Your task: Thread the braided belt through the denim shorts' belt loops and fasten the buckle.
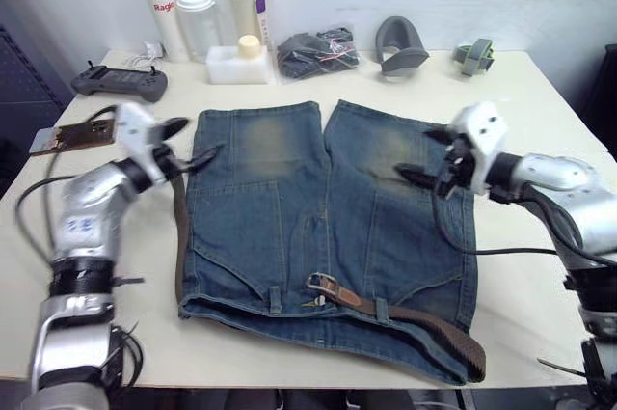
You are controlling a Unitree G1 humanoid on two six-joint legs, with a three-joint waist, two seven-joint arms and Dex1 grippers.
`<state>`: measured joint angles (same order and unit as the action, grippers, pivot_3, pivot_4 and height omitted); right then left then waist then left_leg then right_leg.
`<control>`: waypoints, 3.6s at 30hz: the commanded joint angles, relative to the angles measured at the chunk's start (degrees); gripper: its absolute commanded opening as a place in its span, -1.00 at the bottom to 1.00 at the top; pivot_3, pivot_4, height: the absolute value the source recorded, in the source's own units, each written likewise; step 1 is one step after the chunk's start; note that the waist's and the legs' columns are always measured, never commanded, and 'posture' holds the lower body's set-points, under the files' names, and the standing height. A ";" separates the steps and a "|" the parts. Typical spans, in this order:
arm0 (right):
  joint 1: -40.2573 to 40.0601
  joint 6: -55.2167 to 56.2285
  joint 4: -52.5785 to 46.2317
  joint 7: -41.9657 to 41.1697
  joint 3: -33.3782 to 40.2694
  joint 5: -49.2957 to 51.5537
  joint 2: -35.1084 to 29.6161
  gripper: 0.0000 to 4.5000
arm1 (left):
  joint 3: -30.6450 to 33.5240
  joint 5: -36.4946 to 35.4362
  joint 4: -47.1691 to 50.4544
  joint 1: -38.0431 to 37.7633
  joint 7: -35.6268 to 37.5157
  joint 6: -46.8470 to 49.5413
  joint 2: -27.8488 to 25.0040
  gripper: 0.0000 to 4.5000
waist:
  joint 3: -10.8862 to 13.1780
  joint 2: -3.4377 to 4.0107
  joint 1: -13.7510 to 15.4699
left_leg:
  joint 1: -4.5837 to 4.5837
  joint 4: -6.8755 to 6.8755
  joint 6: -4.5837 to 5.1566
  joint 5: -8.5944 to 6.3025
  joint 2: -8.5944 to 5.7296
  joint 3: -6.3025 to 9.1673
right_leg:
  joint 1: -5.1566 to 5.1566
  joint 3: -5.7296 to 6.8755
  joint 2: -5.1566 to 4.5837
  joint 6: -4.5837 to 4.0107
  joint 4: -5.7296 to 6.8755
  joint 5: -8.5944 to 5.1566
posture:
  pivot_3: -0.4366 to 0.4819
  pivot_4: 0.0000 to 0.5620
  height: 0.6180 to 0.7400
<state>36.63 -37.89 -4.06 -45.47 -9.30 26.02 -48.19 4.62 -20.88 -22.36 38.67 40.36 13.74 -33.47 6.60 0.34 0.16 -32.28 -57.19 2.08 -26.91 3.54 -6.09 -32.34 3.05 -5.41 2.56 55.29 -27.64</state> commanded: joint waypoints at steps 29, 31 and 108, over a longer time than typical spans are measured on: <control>9.07 0.53 14.48 -4.76 -3.47 -14.53 10.30 -1.00 | 0.17 6.46 5.84 5.37 -10.64 28.45 9.55 -0.97 | 0.61 -0.52 -1.65 | 0.71 0.90 0.10 0.38 -0.01 -0.10 | 0.76 0.07 -0.19 0.28 -1.21 0.13 | -0.05 -0.47 -0.49; 14.93 8.97 23.39 -4.58 -5.97 -19.35 11.37 -1.00 | 1.39 8.77 -4.77 11.58 -14.27 21.97 9.47 -0.97 | 1.09 -0.52 -1.74 | 0.59 0.99 0.13 0.72 -0.05 -0.20 | 0.60 0.07 -0.19 0.92 -1.34 0.48 | -0.05 -0.47 -0.49; 6.80 -22.29 -8.33 -11.67 8.85 15.21 4.91 1.00 | 34.39 -25.94 34.09 -5.23 -48.94 54.38 7.54 0.26 | 1.97 -0.69 -0.04 | 0.44 2.48 0.10 1.75 -0.90 0.57 | 1.11 1.27 -1.24 1.45 -2.88 1.03 | -0.05 -0.47 -0.49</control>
<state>41.97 -62.62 -12.94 -57.97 -0.95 42.52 -43.83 40.76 -49.93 8.87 30.76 -2.73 69.22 -26.78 8.57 -0.35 0.13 -31.85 -54.71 2.17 -25.13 2.59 -5.52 -31.23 4.32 -6.65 4.06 52.38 -26.55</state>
